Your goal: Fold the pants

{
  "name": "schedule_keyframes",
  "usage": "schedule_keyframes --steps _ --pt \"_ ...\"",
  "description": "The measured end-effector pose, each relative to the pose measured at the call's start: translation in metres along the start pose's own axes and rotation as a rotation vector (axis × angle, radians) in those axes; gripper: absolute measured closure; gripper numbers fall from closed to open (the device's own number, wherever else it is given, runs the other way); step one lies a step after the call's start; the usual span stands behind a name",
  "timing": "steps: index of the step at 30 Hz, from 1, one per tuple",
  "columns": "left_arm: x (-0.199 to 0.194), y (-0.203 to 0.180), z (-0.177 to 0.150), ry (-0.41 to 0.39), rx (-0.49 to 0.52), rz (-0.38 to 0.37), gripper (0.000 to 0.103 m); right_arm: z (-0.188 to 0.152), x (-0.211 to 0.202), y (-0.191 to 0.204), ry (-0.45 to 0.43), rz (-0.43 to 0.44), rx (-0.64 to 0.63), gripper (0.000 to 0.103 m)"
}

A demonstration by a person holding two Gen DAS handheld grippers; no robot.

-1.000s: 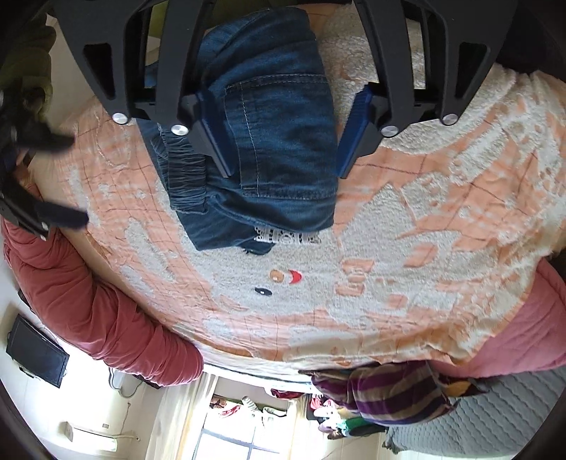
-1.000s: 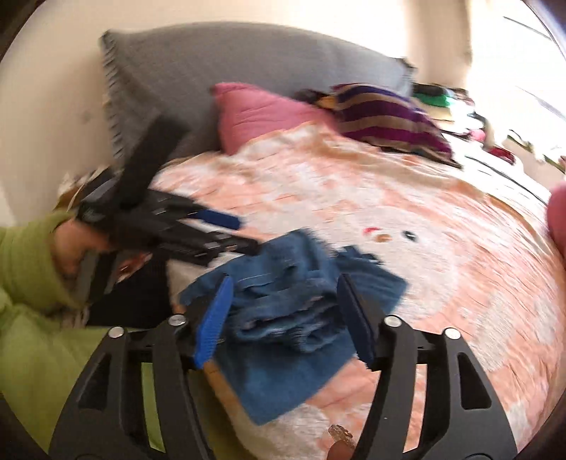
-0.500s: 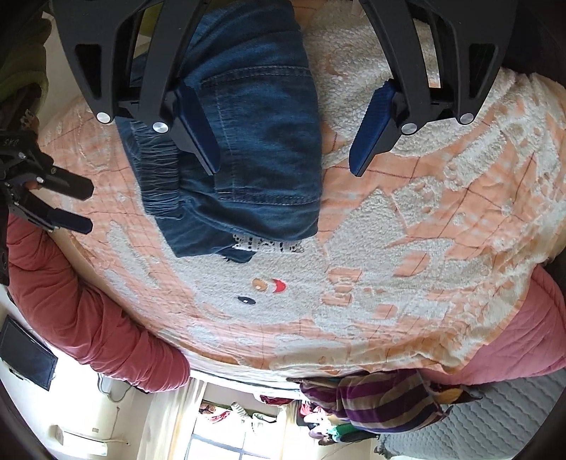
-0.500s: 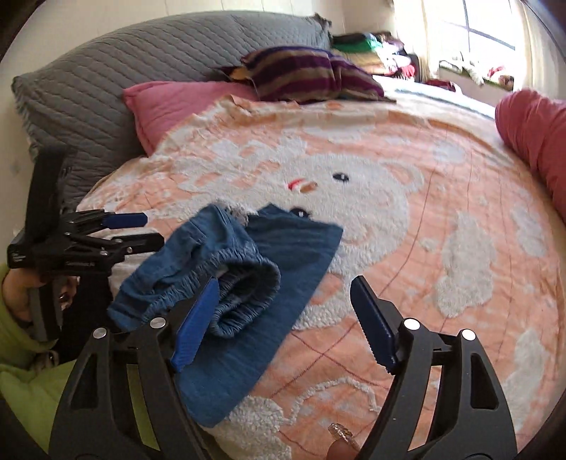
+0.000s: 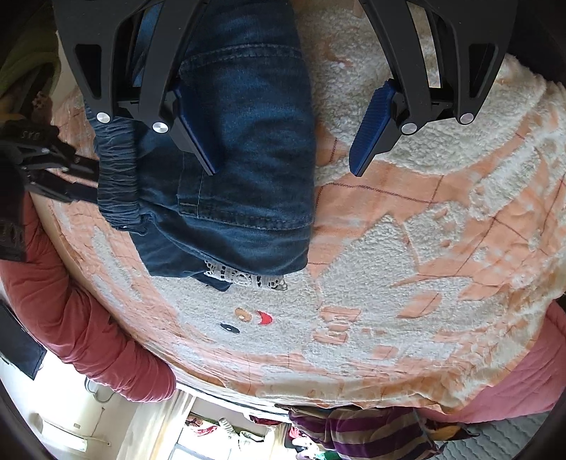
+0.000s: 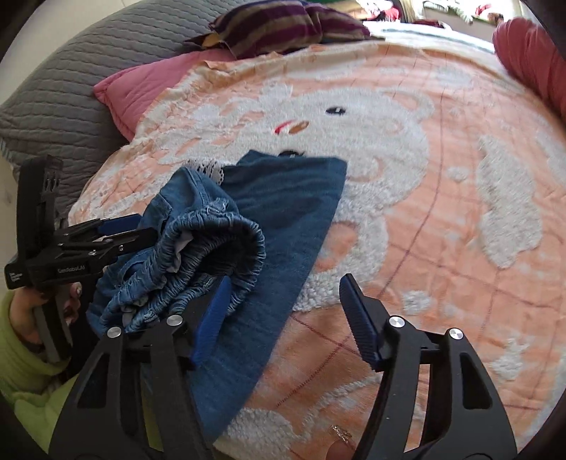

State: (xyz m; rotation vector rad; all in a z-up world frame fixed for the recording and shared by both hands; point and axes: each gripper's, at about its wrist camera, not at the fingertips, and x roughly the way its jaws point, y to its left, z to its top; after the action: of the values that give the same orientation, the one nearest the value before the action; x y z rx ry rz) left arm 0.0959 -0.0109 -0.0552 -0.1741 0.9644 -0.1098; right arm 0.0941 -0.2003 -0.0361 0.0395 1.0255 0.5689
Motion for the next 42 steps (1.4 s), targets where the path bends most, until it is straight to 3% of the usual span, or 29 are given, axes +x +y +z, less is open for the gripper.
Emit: schedule_keyframes --steps 5,9,13,16,18,21,25,33,42 --pt "0.010 -0.003 0.000 0.027 -0.024 -0.065 0.029 0.003 0.011 0.003 0.013 0.007 0.000 0.049" --pt "0.015 -0.009 0.000 0.032 -0.010 -0.072 0.032 0.004 0.015 0.004 0.007 0.014 -0.006 0.049" --pt "0.016 -0.012 -0.001 0.030 -0.008 -0.075 0.044 0.005 0.021 0.005 0.003 0.031 -0.014 0.049" --pt "0.014 -0.017 -0.002 0.022 0.009 -0.070 0.055 0.005 0.021 0.007 0.001 0.053 -0.037 0.061" --pt "0.011 -0.021 -0.001 0.014 0.022 -0.061 0.062 0.004 0.019 0.013 -0.010 0.060 -0.066 0.082" --pt "0.005 -0.024 0.002 0.005 0.028 -0.056 0.067 0.006 0.013 0.023 -0.040 0.045 -0.106 0.093" --pt "-0.005 -0.024 0.009 -0.014 0.029 -0.066 0.073 0.014 0.004 0.034 -0.077 0.029 -0.154 0.094" --pt "-0.011 -0.025 0.044 -0.076 0.036 -0.054 0.073 0.058 -0.001 0.033 -0.168 -0.013 -0.195 0.095" --pt "0.011 -0.022 0.081 -0.110 0.049 -0.027 0.073 0.086 0.022 0.013 -0.156 -0.063 -0.164 0.095"
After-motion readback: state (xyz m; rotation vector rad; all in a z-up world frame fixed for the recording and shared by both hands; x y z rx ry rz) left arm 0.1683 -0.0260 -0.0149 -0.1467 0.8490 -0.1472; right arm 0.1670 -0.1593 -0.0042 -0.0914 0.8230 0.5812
